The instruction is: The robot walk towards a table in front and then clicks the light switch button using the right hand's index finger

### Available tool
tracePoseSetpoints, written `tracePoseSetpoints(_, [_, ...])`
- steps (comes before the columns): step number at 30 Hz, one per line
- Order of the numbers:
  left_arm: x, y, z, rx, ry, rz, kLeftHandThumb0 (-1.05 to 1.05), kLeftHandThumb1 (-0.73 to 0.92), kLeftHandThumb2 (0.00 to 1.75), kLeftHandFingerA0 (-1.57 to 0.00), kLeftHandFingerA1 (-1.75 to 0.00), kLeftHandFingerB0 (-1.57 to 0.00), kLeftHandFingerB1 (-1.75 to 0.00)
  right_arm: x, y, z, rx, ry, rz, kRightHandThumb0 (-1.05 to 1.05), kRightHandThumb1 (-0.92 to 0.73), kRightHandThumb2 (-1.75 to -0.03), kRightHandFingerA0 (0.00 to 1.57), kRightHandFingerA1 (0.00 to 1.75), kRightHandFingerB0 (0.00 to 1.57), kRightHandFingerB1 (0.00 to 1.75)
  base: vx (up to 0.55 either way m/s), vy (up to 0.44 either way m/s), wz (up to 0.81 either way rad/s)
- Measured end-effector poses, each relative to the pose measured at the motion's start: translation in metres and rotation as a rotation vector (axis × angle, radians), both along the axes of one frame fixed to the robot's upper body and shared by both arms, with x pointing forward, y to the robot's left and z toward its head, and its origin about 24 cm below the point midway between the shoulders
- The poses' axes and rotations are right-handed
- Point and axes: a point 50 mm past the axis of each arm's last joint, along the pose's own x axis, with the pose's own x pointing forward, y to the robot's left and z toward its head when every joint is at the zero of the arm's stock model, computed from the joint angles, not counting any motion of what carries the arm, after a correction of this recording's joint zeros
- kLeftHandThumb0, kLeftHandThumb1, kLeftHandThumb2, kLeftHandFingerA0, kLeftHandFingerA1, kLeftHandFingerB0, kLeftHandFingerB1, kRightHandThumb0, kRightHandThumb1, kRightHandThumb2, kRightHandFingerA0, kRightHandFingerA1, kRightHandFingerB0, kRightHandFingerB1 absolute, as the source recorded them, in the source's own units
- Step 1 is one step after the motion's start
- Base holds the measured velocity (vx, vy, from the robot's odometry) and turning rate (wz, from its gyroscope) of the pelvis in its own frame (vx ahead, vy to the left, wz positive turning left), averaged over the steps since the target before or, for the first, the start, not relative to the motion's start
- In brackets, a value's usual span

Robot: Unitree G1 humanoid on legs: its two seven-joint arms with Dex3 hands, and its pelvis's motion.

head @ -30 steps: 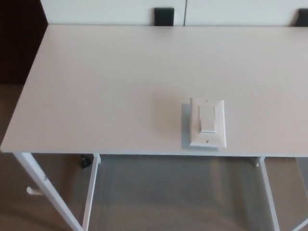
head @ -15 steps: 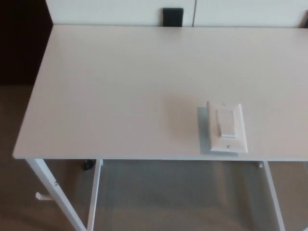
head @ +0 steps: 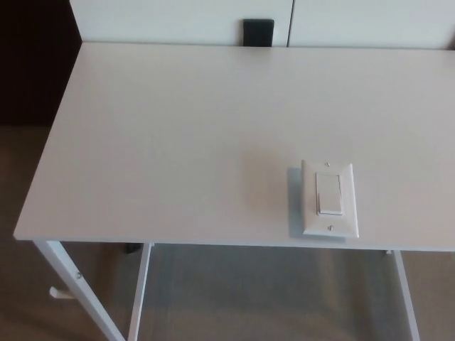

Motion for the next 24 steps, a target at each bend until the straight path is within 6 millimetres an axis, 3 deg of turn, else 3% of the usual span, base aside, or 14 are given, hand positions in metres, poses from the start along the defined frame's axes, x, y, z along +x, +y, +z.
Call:
tracePoseSetpoints(2, [0.000, 0.000, 0.000, 0.005, -0.002, -0.001, -0.22, 0.60, 0.58, -0.60, -0.48, -0.39, -0.40, 0.000, 0.000, 0.000, 0.001, 0.003, 0.001, -0.67, -0.32, -0.73, 0.94, 0.59, 0.66, 0.50, 0.00, 0.000, 0.00])
tracePoseSetpoints(3, [0.000, 0.000, 0.000, 0.007, -0.003, -0.002, -0.23, 0.60, 0.58, -0.60, -0.48, -0.39, -0.40, 0.000, 0.001, 0.000, -0.001, 0.002, 0.003, -0.68, -0.35, -0.71, 0.86, 0.54, 0.67, 0.49, 0.00, 0.000, 0.00])
tracePoseSetpoints(6, [0.000, 0.000, 0.000, 0.013, -0.003, -0.007, -0.22, 0.61, 0.58, -0.60, -0.48, -0.39, -0.40, -0.001, 0.004, 0.000, -0.016, 0.002, 0.022, -0.67, -0.37, -0.73, 0.81, 0.54, 0.64, 0.49, 0.00, 0.000, 0.00])
tracePoseSetpoints(10, [0.000, 0.001, 0.001, 0.018, -0.005, -0.010, -0.23, 0.59, 0.57, -0.62, -0.48, -0.40, -0.40, -0.001, 0.012, 0.014, -0.060, -0.077, 0.076, -0.70, -0.41, -0.76, 0.76, 0.55, 0.60, 0.49, 0.00, 0.000, 0.00])
tracePoseSetpoints(11, [0.001, 0.001, 0.001, 0.018, -0.008, -0.009, -0.31, 0.52, 0.67, -0.55, -0.53, -0.37, -0.45, 0.002, 0.017, 0.023, -0.074, -0.133, 0.099, -0.67, -0.42, -0.75, 0.73, 0.54, 0.59, 0.49, 0.00, 0.000, 0.00])
tracePoseSetpoints(12, [0.002, 0.001, 0.001, 0.018, -0.010, -0.010, -0.24, 0.60, 0.58, -0.61, -0.48, -0.39, -0.40, 0.003, 0.019, 0.028, -0.080, -0.160, 0.109, -0.63, -0.51, -0.57, 0.78, 0.47, 0.62, 0.40, 0.00, 0.000, 0.00])
tracePoseSetpoints(24, [0.003, 0.001, 0.001, 0.018, -0.014, -0.010, -0.20, 0.60, 0.57, -0.61, -0.48, -0.40, -0.40, 0.018, 0.043, 0.111, -0.126, -0.560, 0.176, -0.59, -0.56, -0.58, 0.65, 0.44, 0.60, 0.39, 0.00, 0.000, 0.00])
